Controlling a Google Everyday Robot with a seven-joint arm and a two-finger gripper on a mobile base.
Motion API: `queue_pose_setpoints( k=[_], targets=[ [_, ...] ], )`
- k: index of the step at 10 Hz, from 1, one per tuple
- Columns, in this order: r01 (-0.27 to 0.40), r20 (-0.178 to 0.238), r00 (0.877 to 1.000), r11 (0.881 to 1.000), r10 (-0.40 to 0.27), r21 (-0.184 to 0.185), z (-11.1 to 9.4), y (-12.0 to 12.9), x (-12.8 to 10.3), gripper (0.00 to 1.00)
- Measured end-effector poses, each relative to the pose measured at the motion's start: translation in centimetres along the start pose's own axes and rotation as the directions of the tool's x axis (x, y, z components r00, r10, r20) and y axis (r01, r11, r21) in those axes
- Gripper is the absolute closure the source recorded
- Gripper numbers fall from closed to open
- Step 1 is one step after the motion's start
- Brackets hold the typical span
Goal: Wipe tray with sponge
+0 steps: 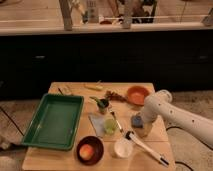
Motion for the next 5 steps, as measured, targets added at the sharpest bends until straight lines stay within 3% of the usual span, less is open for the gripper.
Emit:
queue_pose_setpoints(
  k=[5],
  targets=[
    [0.014, -0.013, 1.000, 1.000, -0.013, 0.015, -0.58, -0.36, 0.15, 0.98]
  ],
)
